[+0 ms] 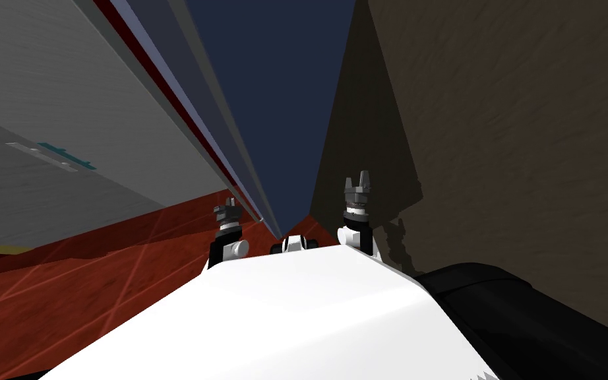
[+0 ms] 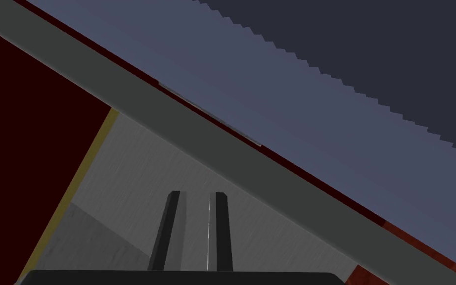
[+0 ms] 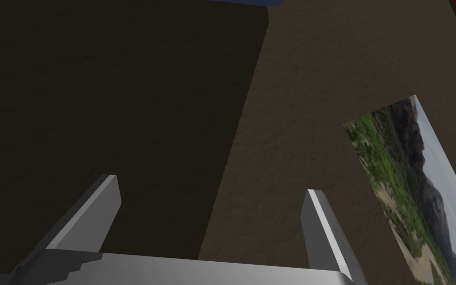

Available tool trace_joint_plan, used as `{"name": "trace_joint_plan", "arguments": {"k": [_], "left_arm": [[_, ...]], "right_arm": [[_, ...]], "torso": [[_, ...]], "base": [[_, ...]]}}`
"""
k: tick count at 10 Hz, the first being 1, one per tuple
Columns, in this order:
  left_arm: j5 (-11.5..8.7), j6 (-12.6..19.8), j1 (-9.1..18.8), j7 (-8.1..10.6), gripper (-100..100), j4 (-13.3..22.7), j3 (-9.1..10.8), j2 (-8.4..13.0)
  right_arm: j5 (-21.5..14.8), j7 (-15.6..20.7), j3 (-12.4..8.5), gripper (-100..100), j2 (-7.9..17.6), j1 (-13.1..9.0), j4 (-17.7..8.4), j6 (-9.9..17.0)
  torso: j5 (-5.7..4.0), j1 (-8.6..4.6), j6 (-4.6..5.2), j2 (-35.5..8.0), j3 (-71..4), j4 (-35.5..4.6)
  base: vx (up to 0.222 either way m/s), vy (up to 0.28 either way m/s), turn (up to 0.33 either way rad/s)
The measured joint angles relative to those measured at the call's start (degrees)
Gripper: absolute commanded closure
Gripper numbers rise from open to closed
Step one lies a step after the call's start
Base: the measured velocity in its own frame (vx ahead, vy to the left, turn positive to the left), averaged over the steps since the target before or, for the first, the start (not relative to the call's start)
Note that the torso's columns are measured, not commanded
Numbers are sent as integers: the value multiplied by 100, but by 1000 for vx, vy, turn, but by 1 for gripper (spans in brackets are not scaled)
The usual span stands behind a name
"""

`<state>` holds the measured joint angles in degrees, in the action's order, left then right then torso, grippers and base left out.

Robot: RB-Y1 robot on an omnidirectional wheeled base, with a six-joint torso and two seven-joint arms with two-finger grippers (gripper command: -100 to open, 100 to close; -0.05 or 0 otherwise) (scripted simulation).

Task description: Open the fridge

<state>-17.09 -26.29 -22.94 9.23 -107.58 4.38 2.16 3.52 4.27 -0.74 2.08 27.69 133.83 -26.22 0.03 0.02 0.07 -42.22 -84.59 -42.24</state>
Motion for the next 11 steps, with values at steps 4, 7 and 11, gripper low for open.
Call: {"name": "trace_joint_plan", "arguments": {"k": [4,7,11], "left_arm": [[-5,17,20,-3,-100,-2,26,495],[-23,170,-23,-5,-100,-89,17,701],[-74,356,-108,1,-100,-347,23,317]], "right_arm": [[0,0,0,0,0,0,0,0],[0,0,0,0,0,0,0,0],[0,0,0,0,0,0,0,0]], "torso": [[10,-13,30,69,-40,33],[12,-21,52,77,-44,36],[-7,-74,78,73,-43,27]], "base": [[-4,0,-1],[9,-12,-4],[8,-1,-2]]}}
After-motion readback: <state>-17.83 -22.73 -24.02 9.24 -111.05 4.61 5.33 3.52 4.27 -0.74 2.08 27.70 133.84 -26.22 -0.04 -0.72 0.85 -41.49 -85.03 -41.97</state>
